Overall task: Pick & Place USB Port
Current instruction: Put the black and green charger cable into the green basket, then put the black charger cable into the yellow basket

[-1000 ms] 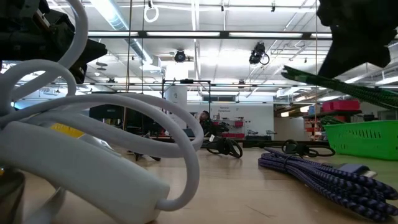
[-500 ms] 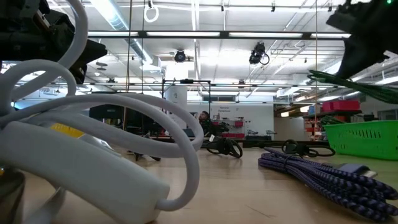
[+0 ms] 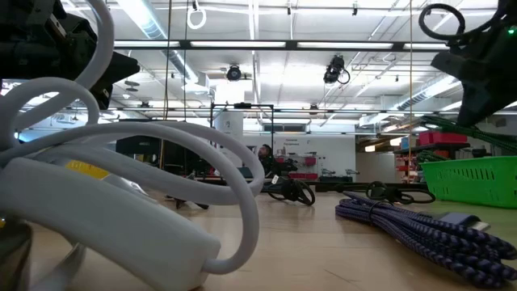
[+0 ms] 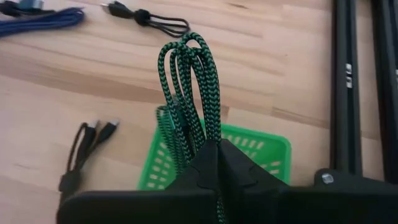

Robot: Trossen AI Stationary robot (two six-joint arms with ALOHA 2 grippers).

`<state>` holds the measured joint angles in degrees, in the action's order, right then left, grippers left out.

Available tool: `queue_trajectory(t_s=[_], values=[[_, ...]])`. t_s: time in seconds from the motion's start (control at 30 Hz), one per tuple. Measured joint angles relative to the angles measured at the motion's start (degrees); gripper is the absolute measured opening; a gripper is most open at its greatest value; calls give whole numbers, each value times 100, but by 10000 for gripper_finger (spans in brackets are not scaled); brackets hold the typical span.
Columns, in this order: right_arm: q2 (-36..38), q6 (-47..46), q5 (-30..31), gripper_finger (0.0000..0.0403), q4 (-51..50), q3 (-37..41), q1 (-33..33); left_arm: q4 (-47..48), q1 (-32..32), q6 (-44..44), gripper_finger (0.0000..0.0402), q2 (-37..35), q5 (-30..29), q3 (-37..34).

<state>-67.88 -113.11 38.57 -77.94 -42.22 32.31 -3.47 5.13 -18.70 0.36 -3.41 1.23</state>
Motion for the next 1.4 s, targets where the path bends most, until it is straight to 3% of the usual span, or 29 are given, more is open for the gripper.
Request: queue_trajectory(t_s=[0.43, 1.0, 1.17, 1.4], values=[[-21, 321, -175, 2, 97, 14, 1, 42, 0, 0, 57, 0, -41, -2], [32, 618, -85, 88, 96, 28, -89, 40, 0, -3, 57, 0, -41, 0], [165, 1701, 721, 86, 51, -186, -481, 38, 0, -3, 57, 0, -41, -2], [364, 4834, 830, 85, 1015, -793, -1931, 38, 0, 135, 57, 0, -209, 0]])
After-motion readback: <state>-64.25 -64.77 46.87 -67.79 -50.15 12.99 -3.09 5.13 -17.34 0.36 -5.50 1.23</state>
